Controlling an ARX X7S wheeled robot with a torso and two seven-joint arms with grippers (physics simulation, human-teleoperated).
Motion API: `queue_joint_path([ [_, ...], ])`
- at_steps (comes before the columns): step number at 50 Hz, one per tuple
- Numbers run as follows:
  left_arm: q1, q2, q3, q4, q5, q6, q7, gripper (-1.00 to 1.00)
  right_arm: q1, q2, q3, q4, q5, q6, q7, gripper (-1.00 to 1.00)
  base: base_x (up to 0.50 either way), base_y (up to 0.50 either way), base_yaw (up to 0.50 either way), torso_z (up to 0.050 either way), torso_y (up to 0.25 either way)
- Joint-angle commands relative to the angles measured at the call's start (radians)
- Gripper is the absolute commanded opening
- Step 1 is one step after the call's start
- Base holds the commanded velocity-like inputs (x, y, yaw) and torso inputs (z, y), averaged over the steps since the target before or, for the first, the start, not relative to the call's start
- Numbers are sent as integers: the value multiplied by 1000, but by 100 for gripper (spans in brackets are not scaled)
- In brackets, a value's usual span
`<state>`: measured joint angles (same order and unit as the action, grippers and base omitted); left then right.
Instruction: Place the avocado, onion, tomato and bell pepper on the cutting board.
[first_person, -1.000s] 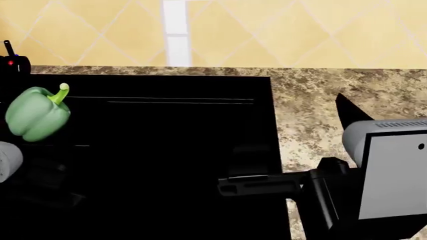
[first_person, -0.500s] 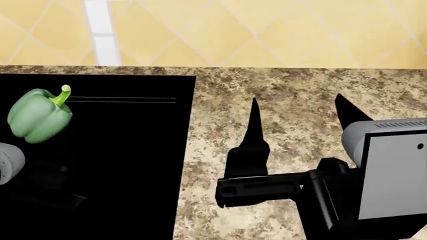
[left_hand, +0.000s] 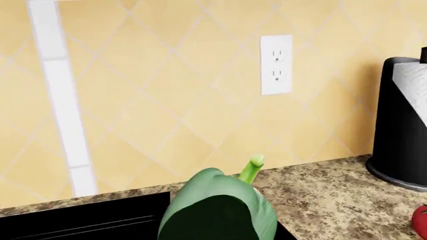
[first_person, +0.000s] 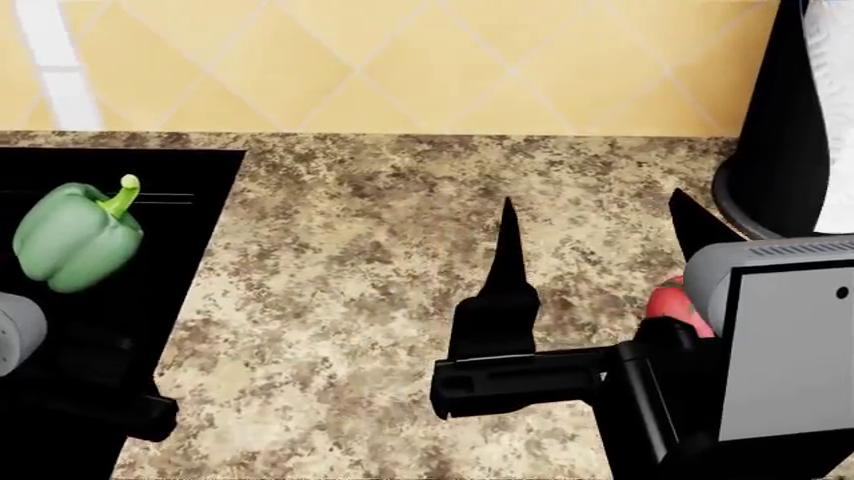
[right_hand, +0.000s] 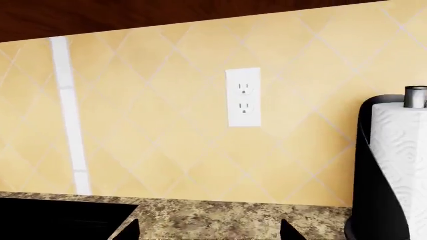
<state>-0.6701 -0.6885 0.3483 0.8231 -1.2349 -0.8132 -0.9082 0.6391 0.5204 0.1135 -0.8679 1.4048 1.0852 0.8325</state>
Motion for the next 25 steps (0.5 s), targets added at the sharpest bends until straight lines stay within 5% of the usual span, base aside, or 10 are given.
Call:
queue_joint_path([
  [1, 4, 22, -22, 13, 12, 5, 4, -100, 6, -16, 16, 4, -22, -7, -24, 100, 0, -500, 0, 0, 0],
  [11, 8, 21, -21, 15, 13, 9, 2, -100, 12, -9, 6, 8, -10, -6, -21, 100, 0, -480, 0, 0, 0],
  [20, 3, 22, -22, 23, 4, 11, -9, -100, 78, -6, -67, 107, 89, 51, 48, 100, 0, 0, 0, 0, 0],
  [25, 8, 23, -22, 25, 9, 16, -8, -100, 122, -29, -147, 214, -14, 80, 2, 100, 0, 0, 0, 0, 0],
])
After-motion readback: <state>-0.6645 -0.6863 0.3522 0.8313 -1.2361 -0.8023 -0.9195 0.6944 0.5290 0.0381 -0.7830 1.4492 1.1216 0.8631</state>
